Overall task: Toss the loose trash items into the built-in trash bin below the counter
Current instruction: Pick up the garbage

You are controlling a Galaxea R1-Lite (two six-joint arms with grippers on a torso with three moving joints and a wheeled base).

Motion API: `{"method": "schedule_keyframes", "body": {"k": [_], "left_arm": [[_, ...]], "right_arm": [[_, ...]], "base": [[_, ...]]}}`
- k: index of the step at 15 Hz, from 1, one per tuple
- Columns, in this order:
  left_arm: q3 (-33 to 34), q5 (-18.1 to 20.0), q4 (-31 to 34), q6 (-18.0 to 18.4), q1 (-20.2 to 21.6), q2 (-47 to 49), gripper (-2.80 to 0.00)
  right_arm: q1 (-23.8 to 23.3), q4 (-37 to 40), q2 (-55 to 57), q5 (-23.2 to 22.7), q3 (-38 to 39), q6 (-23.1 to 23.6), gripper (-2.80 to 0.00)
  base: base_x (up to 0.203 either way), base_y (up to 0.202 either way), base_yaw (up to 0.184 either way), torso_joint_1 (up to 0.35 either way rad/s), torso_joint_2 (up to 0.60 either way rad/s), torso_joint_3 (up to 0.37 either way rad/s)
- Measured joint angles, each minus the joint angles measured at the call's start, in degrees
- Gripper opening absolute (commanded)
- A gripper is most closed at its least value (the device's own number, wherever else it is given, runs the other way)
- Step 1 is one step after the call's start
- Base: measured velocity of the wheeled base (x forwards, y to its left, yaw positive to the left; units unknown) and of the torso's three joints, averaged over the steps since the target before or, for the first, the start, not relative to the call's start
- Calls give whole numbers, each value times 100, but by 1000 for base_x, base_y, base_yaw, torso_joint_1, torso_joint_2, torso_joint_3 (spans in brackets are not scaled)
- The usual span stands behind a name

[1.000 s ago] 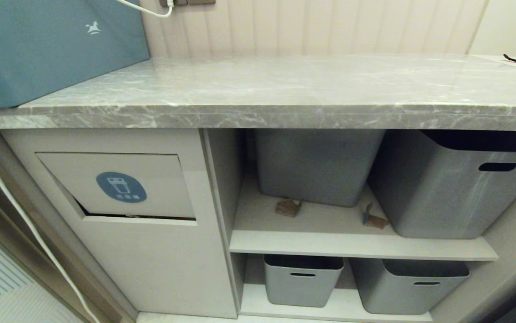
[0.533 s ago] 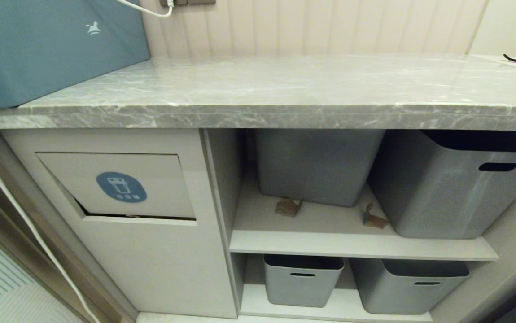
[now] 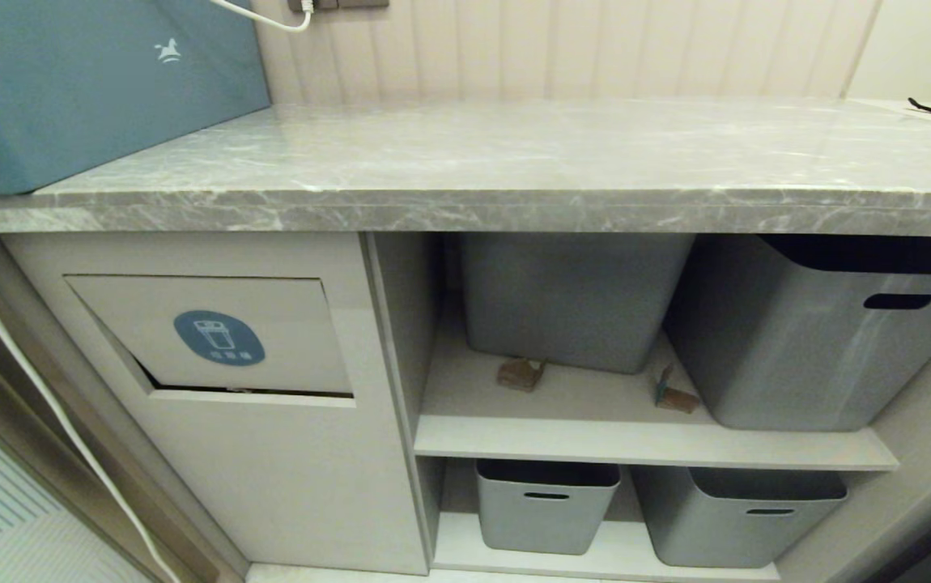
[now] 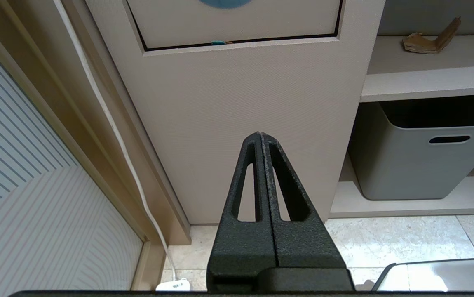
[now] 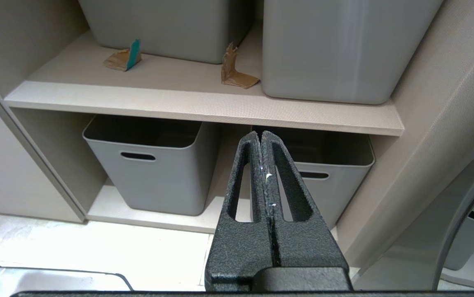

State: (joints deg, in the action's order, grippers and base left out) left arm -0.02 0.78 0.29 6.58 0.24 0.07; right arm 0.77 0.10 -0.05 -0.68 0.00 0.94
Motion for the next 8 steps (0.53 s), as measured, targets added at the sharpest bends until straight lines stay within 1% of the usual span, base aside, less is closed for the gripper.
{"method": "schedule_keyframes", "body": {"k": [6, 8], "left_arm": [[0, -1, 4, -28, 0, -2, -280], [0, -1, 4, -28, 0, -2, -280]], "right_arm": [[0, 0, 0, 0, 0, 0, -280], [-2, 11, 0, -22, 0, 86, -280]], "base": [[0, 0, 0, 0, 0, 0], [0, 0, 0, 0, 0, 0]]}}
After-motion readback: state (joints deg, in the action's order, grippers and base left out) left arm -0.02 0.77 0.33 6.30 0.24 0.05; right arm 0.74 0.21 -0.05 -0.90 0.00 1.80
